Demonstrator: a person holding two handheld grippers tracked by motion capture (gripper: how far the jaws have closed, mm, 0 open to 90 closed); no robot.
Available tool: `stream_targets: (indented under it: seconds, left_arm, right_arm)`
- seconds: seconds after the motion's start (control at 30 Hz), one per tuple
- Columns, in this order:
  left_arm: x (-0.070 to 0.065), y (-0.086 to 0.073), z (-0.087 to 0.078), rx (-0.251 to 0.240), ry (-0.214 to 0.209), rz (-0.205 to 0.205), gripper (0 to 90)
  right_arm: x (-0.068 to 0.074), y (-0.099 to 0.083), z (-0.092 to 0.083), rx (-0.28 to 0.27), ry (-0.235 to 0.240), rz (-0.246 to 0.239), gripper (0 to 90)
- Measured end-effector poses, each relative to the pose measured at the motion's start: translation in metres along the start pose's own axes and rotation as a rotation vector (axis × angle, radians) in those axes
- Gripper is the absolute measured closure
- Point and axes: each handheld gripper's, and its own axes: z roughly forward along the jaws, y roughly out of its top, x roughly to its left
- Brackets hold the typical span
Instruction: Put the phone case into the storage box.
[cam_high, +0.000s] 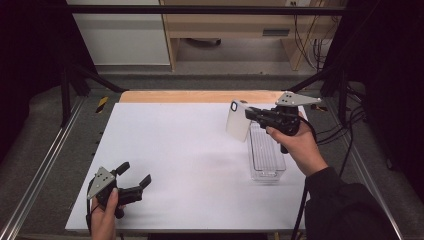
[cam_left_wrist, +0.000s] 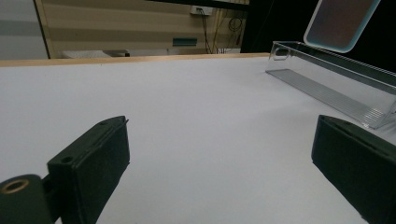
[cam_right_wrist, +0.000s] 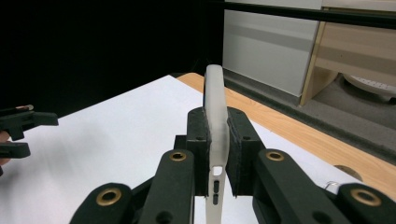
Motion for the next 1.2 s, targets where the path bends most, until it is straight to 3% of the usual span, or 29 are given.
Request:
stream_targets:
  seconds: [0.5,0.93,1.2]
  left_arm:
    - [0.0,-0.002,0.004,0.012,-0.015,-0.002,4.2]
    - [0.001,-0.003,0.004,0.013,-0.015,0.003,4.7]
    - [0.001,-0.004,0.003,0.014,-0.013,0.013,4.6]
  right_arm:
    - [-0.013,0.011,-0.003,0.014,-0.027,-0.074,81.2]
    - [-0.046,0.007,-0.003,0.007,-0.06,-0.069,81.1]
    - [-0.068,0.002,-0.005,-0.016,-0.107,-0.034,81.1]
